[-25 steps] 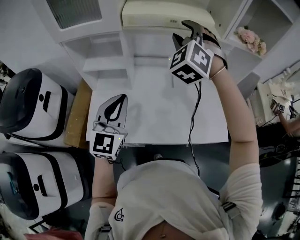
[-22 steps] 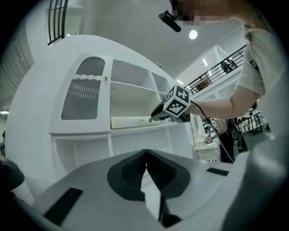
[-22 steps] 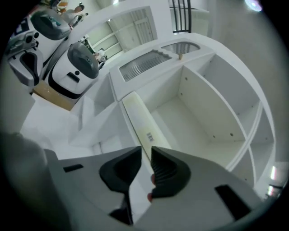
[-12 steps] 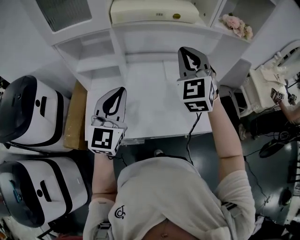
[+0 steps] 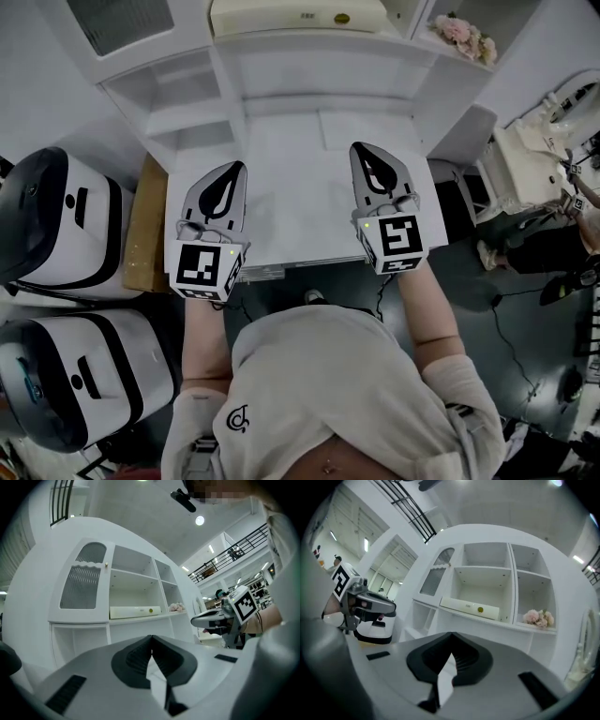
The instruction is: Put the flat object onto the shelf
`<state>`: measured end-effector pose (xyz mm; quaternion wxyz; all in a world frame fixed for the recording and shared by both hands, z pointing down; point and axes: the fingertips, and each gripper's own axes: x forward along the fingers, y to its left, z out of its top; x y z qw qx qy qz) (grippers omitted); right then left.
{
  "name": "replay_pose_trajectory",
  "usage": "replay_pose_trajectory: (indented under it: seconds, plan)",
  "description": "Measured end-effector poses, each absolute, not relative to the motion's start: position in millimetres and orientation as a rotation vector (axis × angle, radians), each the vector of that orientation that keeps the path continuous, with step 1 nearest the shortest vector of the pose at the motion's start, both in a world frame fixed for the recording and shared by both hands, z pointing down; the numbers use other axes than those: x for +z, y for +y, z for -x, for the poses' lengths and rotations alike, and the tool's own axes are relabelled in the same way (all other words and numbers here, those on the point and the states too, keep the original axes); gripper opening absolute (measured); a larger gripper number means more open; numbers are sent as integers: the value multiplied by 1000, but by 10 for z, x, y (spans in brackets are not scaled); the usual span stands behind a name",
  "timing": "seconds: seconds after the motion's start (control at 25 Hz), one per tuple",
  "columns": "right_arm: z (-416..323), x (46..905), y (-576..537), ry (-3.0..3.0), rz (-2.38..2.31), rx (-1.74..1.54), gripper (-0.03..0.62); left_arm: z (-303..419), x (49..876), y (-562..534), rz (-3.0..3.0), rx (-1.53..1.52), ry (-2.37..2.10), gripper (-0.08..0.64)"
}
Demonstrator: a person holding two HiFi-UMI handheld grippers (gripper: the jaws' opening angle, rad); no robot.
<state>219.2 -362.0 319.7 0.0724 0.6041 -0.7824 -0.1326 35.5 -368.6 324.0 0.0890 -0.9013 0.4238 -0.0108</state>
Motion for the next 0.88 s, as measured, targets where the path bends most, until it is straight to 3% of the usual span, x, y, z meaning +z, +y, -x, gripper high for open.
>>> replay_pose_trajectory:
  seconds: [0.52, 0.88]
  plan:
    - [-2299, 3465, -3405, -2475, -1835, -213, 5, -476, 3246, -3618, 2675, -26, 1273, 14]
    - [-2305, 3533, -3463, -2428, -1784, -279, 5, -517, 3297, -3621, 2687, -17, 1308, 14]
